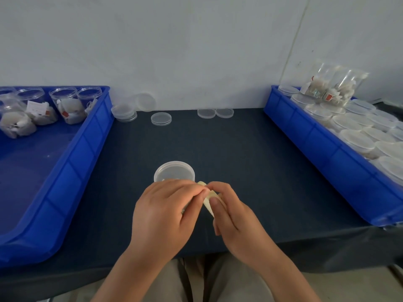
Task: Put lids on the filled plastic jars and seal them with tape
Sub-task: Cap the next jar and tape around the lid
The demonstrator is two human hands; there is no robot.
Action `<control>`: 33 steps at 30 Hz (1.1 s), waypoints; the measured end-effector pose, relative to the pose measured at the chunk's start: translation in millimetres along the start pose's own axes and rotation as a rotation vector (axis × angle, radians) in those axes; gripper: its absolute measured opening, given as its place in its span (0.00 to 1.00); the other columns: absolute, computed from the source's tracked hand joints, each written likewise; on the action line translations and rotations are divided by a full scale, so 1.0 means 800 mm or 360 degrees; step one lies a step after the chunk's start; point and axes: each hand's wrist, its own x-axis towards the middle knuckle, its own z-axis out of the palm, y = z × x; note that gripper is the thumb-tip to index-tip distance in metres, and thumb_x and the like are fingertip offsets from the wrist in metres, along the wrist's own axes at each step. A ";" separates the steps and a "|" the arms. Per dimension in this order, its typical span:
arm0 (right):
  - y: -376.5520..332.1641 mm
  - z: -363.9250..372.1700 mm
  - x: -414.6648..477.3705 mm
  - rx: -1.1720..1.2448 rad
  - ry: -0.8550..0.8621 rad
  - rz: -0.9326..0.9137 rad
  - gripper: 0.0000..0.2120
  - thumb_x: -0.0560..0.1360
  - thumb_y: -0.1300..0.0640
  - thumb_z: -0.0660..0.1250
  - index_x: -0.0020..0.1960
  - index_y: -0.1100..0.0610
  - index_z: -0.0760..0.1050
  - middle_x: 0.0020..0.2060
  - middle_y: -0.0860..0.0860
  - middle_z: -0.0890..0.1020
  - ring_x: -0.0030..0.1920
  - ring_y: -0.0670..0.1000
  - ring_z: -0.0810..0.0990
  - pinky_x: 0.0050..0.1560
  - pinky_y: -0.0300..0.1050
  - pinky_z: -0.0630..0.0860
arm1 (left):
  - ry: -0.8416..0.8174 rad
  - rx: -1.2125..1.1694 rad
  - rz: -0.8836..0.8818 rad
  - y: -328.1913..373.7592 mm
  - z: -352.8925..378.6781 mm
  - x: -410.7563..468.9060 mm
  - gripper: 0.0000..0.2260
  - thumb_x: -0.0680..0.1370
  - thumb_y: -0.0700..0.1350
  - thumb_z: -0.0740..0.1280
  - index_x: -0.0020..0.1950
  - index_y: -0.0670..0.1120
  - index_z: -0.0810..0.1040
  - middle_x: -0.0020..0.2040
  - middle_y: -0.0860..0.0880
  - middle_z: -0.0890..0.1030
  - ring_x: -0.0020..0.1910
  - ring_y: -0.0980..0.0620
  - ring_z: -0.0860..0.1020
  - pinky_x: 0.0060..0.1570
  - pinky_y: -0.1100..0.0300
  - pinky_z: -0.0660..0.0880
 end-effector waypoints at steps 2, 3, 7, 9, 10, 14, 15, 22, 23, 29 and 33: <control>0.004 0.000 0.002 -0.0076 0.0053 -0.0045 0.14 0.86 0.41 0.53 0.66 0.39 0.73 0.46 0.39 0.81 0.48 0.48 0.81 0.45 0.36 0.75 | 0.0051 0.0027 0.0029 -0.001 -0.001 -0.002 0.08 0.81 0.48 0.71 0.52 0.48 0.89 0.48 0.55 0.86 0.45 0.56 0.83 0.43 0.54 0.79; 0.005 0.000 0.002 -0.0105 0.0069 -0.0044 0.14 0.86 0.44 0.55 0.66 0.43 0.75 0.48 0.41 0.81 0.50 0.50 0.81 0.47 0.38 0.76 | 0.0059 0.0034 0.0030 -0.002 -0.001 -0.004 0.08 0.81 0.48 0.71 0.52 0.48 0.89 0.48 0.55 0.86 0.45 0.55 0.83 0.43 0.53 0.79; 0.008 -0.002 0.003 -0.0110 0.0105 0.0030 0.16 0.84 0.40 0.55 0.61 0.44 0.79 0.44 0.40 0.79 0.48 0.49 0.80 0.45 0.37 0.75 | 0.0008 0.0040 0.0001 -0.006 0.000 -0.014 0.10 0.81 0.50 0.70 0.54 0.48 0.89 0.50 0.54 0.86 0.47 0.54 0.83 0.47 0.52 0.79; 0.009 -0.004 0.004 -0.0127 0.0078 0.0036 0.17 0.84 0.40 0.55 0.61 0.44 0.79 0.43 0.42 0.79 0.47 0.50 0.82 0.46 0.41 0.78 | -0.0006 0.0038 0.0004 -0.008 0.002 -0.017 0.10 0.81 0.50 0.70 0.55 0.48 0.89 0.52 0.53 0.86 0.50 0.53 0.83 0.51 0.52 0.78; 0.009 -0.004 0.004 -0.0145 0.0067 0.0027 0.17 0.84 0.40 0.55 0.61 0.44 0.79 0.43 0.42 0.79 0.46 0.50 0.82 0.46 0.43 0.79 | -0.0004 0.0035 0.0001 -0.009 0.003 -0.019 0.10 0.81 0.50 0.70 0.56 0.48 0.89 0.53 0.53 0.86 0.52 0.52 0.83 0.54 0.52 0.77; 0.013 -0.003 0.007 -0.0390 0.0134 -0.0062 0.14 0.85 0.40 0.57 0.59 0.44 0.80 0.45 0.42 0.81 0.48 0.48 0.81 0.46 0.43 0.78 | 0.0056 -0.0119 -0.0232 -0.017 0.011 -0.033 0.18 0.81 0.56 0.69 0.67 0.49 0.82 0.67 0.53 0.79 0.66 0.54 0.76 0.65 0.57 0.74; 0.014 -0.003 0.009 -0.0465 0.0164 -0.0076 0.13 0.85 0.40 0.59 0.58 0.44 0.80 0.44 0.41 0.81 0.48 0.46 0.81 0.46 0.42 0.77 | 0.0051 -0.0205 -0.0394 -0.021 0.012 -0.037 0.24 0.79 0.59 0.70 0.72 0.51 0.77 0.71 0.53 0.75 0.70 0.55 0.74 0.68 0.63 0.71; 0.015 -0.011 0.025 -0.0625 0.0136 -0.0052 0.13 0.85 0.39 0.56 0.55 0.42 0.78 0.43 0.41 0.81 0.46 0.44 0.80 0.43 0.39 0.76 | -0.0131 -0.0860 -0.1162 -0.057 0.030 -0.037 0.37 0.64 0.65 0.79 0.68 0.70 0.65 0.63 0.79 0.71 0.64 0.75 0.72 0.54 0.77 0.72; 0.013 -0.011 0.028 -0.0633 0.0103 -0.0054 0.14 0.85 0.39 0.55 0.55 0.42 0.77 0.44 0.42 0.82 0.47 0.44 0.80 0.44 0.42 0.77 | -0.0126 -0.0839 -0.1162 -0.062 0.029 -0.033 0.34 0.64 0.65 0.79 0.65 0.72 0.66 0.61 0.78 0.73 0.62 0.74 0.74 0.51 0.78 0.73; 0.002 -0.008 0.046 -0.0750 0.0030 -0.0034 0.12 0.85 0.39 0.57 0.53 0.42 0.76 0.38 0.44 0.80 0.41 0.45 0.79 0.39 0.43 0.77 | -0.0250 -0.0901 -0.1087 -0.072 0.032 -0.008 0.37 0.74 0.68 0.68 0.81 0.63 0.60 0.66 0.76 0.73 0.65 0.76 0.71 0.56 0.75 0.73; -0.004 -0.007 0.059 -0.0760 0.0111 0.0021 0.09 0.84 0.39 0.58 0.52 0.40 0.75 0.36 0.42 0.79 0.40 0.43 0.78 0.32 0.36 0.68 | -0.0382 -0.0941 -0.1043 -0.067 0.031 0.004 0.30 0.80 0.65 0.64 0.76 0.78 0.51 0.67 0.84 0.63 0.70 0.79 0.64 0.59 0.75 0.68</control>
